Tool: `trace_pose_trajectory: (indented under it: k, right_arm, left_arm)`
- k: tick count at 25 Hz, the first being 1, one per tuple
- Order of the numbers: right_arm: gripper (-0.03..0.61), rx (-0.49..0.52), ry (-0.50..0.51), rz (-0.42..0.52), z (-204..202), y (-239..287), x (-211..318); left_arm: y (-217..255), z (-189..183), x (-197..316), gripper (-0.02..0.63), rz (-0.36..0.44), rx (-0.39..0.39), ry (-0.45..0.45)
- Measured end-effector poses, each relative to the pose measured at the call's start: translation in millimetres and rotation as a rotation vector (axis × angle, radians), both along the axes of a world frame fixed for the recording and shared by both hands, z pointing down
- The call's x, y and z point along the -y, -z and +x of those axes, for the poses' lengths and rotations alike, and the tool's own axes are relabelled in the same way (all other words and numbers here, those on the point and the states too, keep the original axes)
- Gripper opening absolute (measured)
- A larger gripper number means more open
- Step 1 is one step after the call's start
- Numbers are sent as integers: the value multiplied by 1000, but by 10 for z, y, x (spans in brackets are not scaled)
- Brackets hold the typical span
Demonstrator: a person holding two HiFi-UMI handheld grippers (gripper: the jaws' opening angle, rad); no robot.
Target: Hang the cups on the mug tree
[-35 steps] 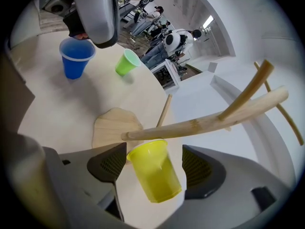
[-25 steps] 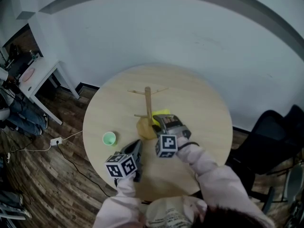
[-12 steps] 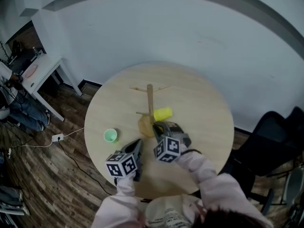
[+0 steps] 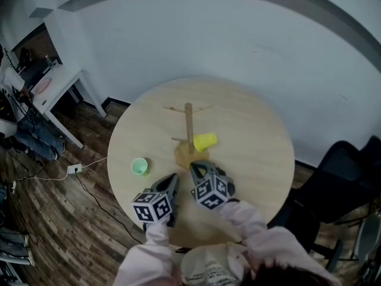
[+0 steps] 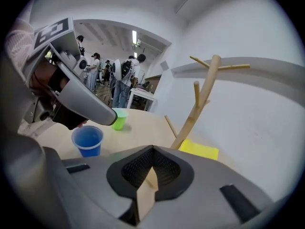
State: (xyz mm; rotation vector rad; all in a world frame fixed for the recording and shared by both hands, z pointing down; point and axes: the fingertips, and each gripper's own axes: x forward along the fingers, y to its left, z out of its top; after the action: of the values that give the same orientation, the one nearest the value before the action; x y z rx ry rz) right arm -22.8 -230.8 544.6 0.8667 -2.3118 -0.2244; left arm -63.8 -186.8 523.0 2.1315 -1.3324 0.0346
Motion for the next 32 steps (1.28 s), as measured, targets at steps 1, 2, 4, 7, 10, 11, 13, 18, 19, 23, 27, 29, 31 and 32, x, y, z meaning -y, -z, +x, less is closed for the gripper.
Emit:
trace_pose_trajectory:
  k: [1,2,4,7,10,11,13,18,19,23,27,29,31,32]
  right_arm:
    - [-2,15,-1,-12,-1,-2,-14]
    - [-2,28,-1,-23,0,-3,-25]
    - [-2,57,2,-43,1,-1,-42]
    - [-1,104,10,-77,-11,-6,-83]
    - [-1,137,23,-101,-29,29,-151]
    - [-1,146,31,-109,-39,33,-177]
    - [-1,166,49,-130,-61,28,-236]
    - [-1,213,108,-171,-149,6,-425]
    - [0,216,116,-178,-162,-6,-457]
    - [0,235,142,-207,-196,-46,-560]
    - [0,260,154,-239,-197,-72,-633]
    - [0,268,162,-250,-207,-77,-673]
    - [0,274,170,-259,-222,-87,-714]
    - [0,276,173,-262,-224,-91,-732]
  left_arm:
    - [1,3,-15,5,0,0,2]
    - [2,7,-29,5,1,2,4]
    - [5,16,-52,5,4,11,10]
    - [27,8,-93,5,17,26,24]
    - [54,-27,-160,5,26,38,49]
    - [61,-39,-186,5,28,41,60]
    - [71,-63,-240,5,31,46,81]
    - [67,-132,-415,5,31,61,127]
    - [62,-144,-449,5,31,62,136]
    - [27,-172,-557,5,26,72,167]
    - [6,-169,-639,5,21,84,183]
    - [6,-181,-668,5,21,92,190]
    - [9,-200,-681,5,21,97,194]
    - [15,-205,-681,5,23,99,195]
